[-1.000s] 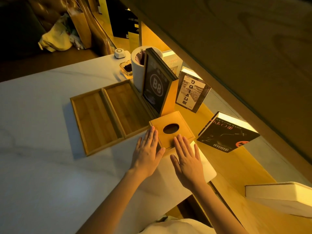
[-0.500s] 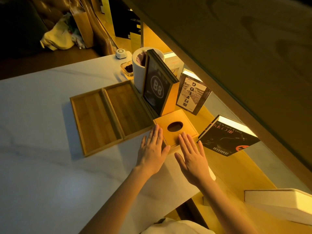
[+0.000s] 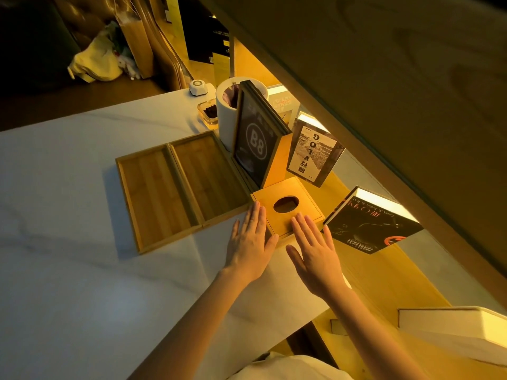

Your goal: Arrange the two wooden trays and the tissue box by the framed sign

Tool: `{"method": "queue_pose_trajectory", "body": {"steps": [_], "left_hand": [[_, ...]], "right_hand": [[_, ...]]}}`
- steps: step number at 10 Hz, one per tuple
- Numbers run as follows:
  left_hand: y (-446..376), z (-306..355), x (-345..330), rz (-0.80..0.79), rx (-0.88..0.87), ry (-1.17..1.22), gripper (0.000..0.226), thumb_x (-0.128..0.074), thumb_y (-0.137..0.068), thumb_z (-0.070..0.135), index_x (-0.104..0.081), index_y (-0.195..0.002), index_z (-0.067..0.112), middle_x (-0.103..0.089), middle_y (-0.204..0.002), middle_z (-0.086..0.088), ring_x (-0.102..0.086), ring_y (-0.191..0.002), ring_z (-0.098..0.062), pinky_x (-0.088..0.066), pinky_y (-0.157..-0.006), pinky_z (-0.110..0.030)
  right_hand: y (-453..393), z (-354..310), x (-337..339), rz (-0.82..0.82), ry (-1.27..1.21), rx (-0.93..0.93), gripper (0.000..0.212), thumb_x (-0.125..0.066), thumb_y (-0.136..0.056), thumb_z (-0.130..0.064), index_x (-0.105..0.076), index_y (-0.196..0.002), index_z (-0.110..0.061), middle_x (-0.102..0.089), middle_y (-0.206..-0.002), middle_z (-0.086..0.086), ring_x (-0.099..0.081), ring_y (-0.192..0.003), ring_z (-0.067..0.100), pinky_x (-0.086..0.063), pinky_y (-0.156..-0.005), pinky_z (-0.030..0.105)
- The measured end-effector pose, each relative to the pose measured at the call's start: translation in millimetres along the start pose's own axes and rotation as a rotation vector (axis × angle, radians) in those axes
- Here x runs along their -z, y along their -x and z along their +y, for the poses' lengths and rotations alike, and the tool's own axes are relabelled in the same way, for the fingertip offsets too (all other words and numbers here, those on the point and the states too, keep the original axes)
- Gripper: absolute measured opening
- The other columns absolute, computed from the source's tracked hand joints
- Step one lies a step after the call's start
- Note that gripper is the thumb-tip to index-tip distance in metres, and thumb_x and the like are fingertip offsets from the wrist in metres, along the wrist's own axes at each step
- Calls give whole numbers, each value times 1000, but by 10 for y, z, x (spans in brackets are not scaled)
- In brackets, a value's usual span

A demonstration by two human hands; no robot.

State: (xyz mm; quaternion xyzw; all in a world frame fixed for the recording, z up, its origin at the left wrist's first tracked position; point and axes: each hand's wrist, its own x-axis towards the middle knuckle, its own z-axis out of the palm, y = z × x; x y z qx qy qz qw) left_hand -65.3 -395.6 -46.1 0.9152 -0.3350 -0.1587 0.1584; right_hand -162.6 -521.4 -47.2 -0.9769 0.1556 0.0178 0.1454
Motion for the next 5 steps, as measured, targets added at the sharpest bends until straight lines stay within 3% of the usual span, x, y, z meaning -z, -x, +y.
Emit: {"method": "queue_pose_trajectory", "body": {"steps": [1,2,3,5], "left_hand": [[-3,0,100,-29,6,122,65,-27,-91,47,2,-142,19,4,-155,-2,-9,-142,-25,-20,-113,-42],[38,-55,270,-13,26,265,56,-34,-92,40,-17,-141,19,-16,-154,-2,-25,-137,-24,-35,-106,-41],[132,-146,533,7,85,371,44,-43,-91,31,-40,-131,12,-44,-141,-9,-43,-127,-24,-38,-101,-34],[419,-557,1337,132,137,317,46,-41,-85,36,-56,-115,4,-63,-114,-21,-57,-108,-32,-45,-91,-41]], "right_hand": [[-21,-102,142,44,5,7,64,-14,-90,-53,-20,-143,-18,-24,-152,3,-10,-141,22,-10,-114,42],[-81,-252,280,33,-46,14,52,-40,-93,-36,-31,-140,-14,-39,-147,6,-30,-138,25,-26,-112,38],[-162,-524,447,11,-154,87,44,-45,-93,-28,-41,-134,-14,-52,-137,6,-48,-124,24,-42,-99,34],[-463,-1251,725,-4,-414,236,32,-45,-94,-26,-56,-120,-12,-64,-118,8,-61,-106,21,-45,-81,27]]}}
